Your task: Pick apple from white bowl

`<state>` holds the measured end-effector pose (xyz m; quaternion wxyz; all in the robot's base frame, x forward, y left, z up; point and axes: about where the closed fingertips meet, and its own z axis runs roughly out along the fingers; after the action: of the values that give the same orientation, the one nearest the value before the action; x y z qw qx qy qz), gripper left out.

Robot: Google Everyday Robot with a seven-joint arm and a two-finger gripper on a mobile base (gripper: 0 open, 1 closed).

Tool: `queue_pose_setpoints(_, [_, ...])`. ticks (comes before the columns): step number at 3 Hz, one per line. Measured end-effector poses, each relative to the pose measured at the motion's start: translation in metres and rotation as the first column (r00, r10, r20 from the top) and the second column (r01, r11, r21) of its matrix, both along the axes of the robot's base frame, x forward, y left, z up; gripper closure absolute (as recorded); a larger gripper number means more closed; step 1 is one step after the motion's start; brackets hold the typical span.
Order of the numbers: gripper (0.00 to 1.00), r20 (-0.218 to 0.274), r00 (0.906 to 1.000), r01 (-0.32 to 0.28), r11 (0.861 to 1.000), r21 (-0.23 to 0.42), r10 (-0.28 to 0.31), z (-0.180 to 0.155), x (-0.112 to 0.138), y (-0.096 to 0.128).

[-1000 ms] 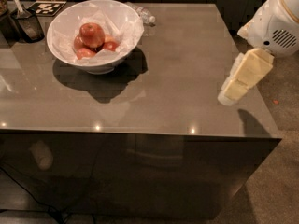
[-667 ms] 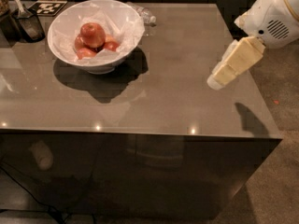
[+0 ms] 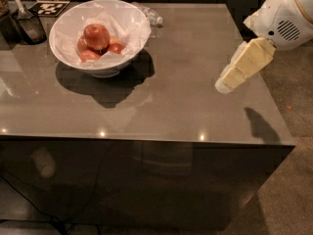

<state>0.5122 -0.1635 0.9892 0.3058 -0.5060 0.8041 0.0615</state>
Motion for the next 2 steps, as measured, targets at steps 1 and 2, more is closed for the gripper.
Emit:
queue_pose_setpoints(1, [0.0,0.026,0.9992,-0.031,0.996,0.084,0.029,-0.001,0.021,0.025])
queue_pose_setpoints(2, [0.0,0.038,0.9968,-0.076,0.986,0.149,0.071,0.001,0.043,0.05])
